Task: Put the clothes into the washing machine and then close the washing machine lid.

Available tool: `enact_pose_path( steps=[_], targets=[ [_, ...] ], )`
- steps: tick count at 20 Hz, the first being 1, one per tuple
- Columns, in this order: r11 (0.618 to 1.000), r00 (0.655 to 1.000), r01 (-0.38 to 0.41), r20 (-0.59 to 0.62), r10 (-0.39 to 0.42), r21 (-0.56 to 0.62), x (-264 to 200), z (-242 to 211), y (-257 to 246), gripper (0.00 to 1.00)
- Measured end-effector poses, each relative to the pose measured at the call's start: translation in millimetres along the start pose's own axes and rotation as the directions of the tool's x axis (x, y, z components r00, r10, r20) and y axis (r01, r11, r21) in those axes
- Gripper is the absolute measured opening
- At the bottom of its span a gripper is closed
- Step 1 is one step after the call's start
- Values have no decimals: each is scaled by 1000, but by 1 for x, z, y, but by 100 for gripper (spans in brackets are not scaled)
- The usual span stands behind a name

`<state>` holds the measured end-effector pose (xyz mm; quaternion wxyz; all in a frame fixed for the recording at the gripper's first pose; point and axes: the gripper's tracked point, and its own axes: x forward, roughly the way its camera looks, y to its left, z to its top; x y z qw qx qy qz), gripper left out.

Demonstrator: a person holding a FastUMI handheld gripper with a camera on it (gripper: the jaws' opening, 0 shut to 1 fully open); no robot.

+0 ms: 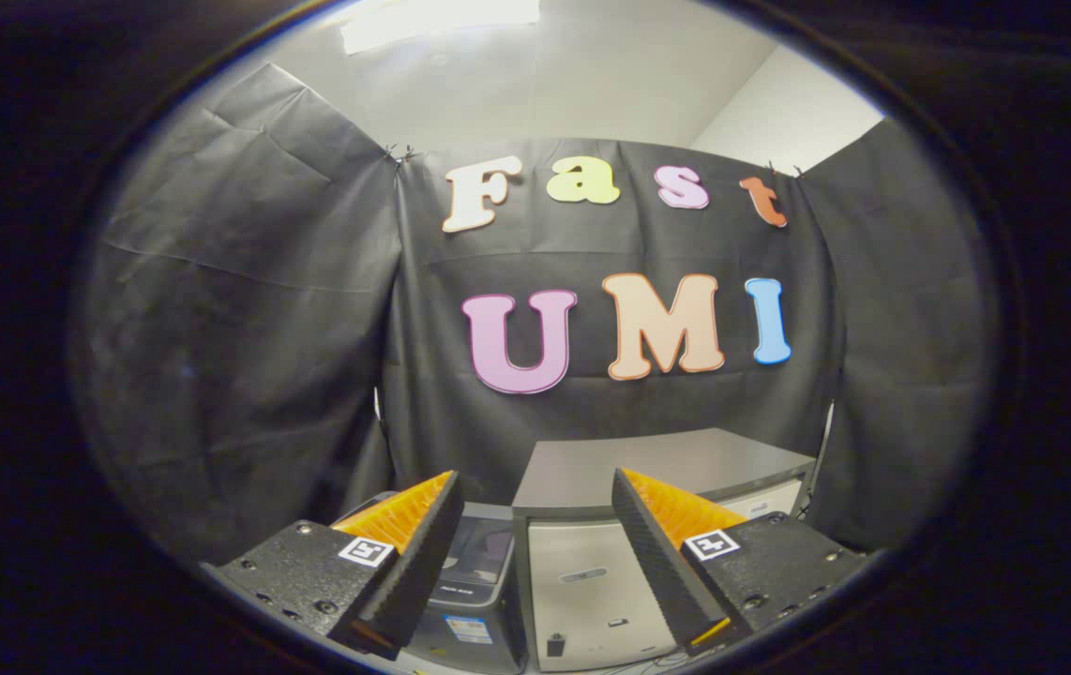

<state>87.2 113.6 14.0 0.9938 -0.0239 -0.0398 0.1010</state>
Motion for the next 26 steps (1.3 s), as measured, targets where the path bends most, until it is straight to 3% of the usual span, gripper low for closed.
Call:
enact_pose_path(
  steps=[7, 10, 15, 18, 21, 26],
  targets=[
    [984, 997, 69, 30, -65, -162, -4, -5, -14, 96],
    [975, 992, 94, 96, -75, -200, -7, 6, -12, 96],
    [990, 990, 105, 106, -96, -89, -2, 8, -18, 97],
    [989, 990, 98, 110, -85, -115, 3, 1, -23, 98],
    [998, 987, 69, 144, -67, -7, 12, -17, -36, 99],
    [972, 959, 93, 242, -146, 217, 14, -31, -88, 99]
  ],
)
